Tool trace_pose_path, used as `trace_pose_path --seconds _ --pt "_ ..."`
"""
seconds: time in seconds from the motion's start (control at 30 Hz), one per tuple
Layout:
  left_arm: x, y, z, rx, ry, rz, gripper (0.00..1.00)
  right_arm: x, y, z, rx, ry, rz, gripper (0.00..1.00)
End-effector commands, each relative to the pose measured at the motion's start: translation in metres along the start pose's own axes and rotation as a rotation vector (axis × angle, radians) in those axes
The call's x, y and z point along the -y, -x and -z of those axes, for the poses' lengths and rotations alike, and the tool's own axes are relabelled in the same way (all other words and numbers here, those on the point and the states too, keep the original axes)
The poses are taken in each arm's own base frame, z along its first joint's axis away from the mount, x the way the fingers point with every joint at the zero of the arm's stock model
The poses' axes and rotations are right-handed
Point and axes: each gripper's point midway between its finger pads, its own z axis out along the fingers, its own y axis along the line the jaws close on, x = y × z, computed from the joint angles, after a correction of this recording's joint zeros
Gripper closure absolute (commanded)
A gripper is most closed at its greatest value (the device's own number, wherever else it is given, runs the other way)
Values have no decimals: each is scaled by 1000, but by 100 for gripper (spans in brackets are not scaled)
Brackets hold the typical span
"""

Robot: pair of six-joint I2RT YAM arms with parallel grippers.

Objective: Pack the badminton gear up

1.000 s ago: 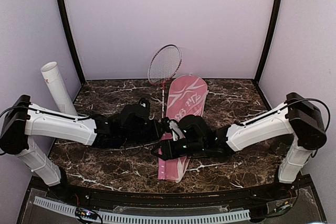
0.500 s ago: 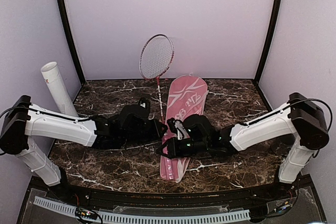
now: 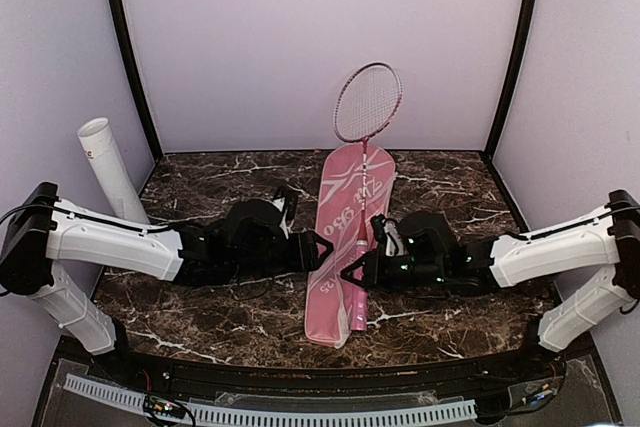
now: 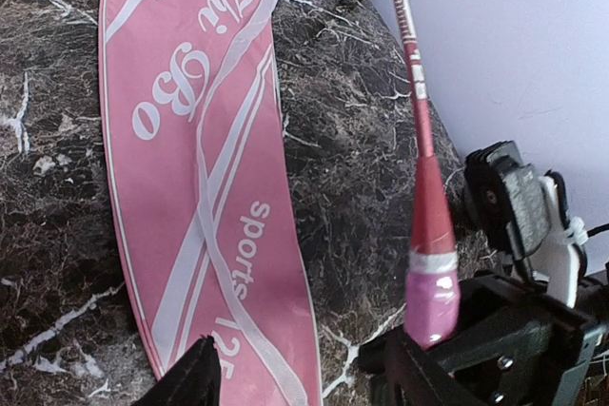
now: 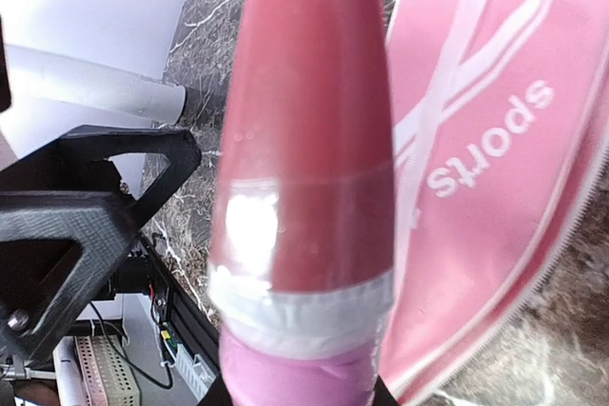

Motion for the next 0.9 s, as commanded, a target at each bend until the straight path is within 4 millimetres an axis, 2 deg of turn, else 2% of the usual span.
trace_pose_path --seconds 0.0,0.17,0.33,0.43,0.5,0.73,0.87 --pt "6 -9 8 -43 -34 -87 39 14 24 27 109 -25 -10 100" --pt "16 -25 -6 -106 -45 -155 39 52 45 55 182 -90 -45 100" --pt "29 -58 -39 -229 -3 -301 40 91 53 72 200 -143 -89 100" --pt "35 -75 -57 -289 40 -381 40 108 57 80 213 -164 -108 100" --pt "40 -77 -65 -292 74 -421 39 113 60 85 227 -168 -116 100" --pt "14 -76 -78 -297 253 -516 38 119 63 96 251 -166 -134 100" --pt "7 -76 -81 -309 305 -561 33 120 60 96 243 -159 -144 100"
